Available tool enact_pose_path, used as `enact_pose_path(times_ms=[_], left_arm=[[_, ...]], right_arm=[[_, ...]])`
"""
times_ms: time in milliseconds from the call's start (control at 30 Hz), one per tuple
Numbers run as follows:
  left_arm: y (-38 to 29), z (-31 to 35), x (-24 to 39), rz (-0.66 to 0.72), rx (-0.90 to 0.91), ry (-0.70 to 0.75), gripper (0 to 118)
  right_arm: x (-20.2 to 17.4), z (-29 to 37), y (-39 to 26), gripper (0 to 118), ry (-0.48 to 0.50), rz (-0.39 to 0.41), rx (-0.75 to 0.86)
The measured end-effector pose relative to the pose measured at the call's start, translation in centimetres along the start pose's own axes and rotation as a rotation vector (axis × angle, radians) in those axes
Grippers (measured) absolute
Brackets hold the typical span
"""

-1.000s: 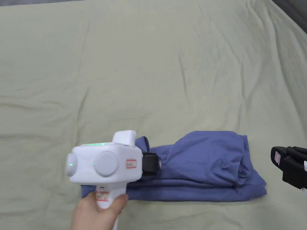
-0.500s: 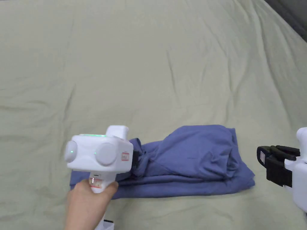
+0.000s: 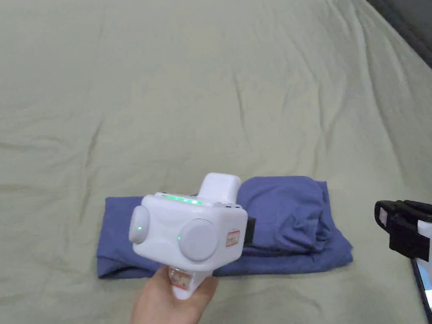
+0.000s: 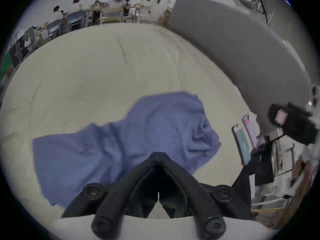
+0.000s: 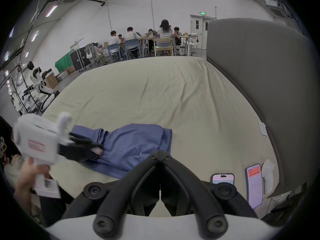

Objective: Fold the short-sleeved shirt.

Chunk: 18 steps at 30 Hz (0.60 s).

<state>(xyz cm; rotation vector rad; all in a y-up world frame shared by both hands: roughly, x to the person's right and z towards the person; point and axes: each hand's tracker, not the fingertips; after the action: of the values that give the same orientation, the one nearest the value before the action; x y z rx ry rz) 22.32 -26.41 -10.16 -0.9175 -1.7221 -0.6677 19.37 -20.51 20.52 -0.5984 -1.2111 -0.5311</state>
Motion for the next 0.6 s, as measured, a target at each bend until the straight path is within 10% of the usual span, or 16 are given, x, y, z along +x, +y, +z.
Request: enact_pose_path(times_ms=[100, 167, 200, 400, 600], left_arm=[[0.0, 5.4, -5.4, 0.047, 0.095, 0.132, 13], [-0.7, 7.3, -11.0, 0.127, 0.097, 0.242, 94], [-1.3, 7.3, -13.4, 0.189, 0.063, 0.305, 115], [-3.5, 0.0, -22.5, 0.494, -0.054, 0.105, 111], [-4.5, -0.2, -19.8, 0.284, -0.031, 0.207, 40]], right_arm=[[0.1, 0.5, 0.1, 2, -0.005, -0.005, 0.014], [0.0, 0.6, 0.0, 2, 0.006, -0.012, 0.016], [-0.2, 0.6, -0.1, 2, 0.011, -0.012, 0.013], [-2.7, -0.5, -1.0, 2, 0.037, 0.048, -0.059], [-3.4, -1.7, -1.4, 2, 0.029, 0.074, -0.093]])
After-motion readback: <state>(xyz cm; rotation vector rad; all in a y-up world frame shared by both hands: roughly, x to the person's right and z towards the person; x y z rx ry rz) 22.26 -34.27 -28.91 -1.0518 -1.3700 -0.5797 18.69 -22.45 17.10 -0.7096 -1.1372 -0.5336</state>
